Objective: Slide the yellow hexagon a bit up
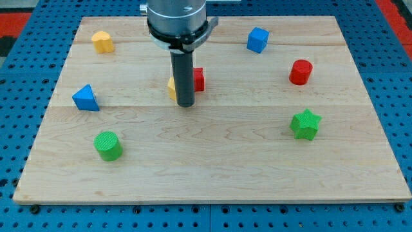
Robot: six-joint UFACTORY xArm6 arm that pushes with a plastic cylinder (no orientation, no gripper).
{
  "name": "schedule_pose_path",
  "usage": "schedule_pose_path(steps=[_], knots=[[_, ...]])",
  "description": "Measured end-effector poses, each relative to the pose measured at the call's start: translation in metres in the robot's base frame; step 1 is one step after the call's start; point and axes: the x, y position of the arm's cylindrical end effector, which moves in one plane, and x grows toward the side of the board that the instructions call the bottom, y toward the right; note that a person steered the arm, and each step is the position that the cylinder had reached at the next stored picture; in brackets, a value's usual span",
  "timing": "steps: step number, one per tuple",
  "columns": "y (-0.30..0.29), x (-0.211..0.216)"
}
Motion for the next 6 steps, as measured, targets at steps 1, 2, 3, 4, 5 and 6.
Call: schedule_pose_path(steps=[1, 2, 3, 4, 5, 6], knots=[[0.003, -0.05], [-0.029, -0.045], [-0.04, -0.027], [-0.053, -0.075], [-0.05, -0.112], [-0.05, -0.101]])
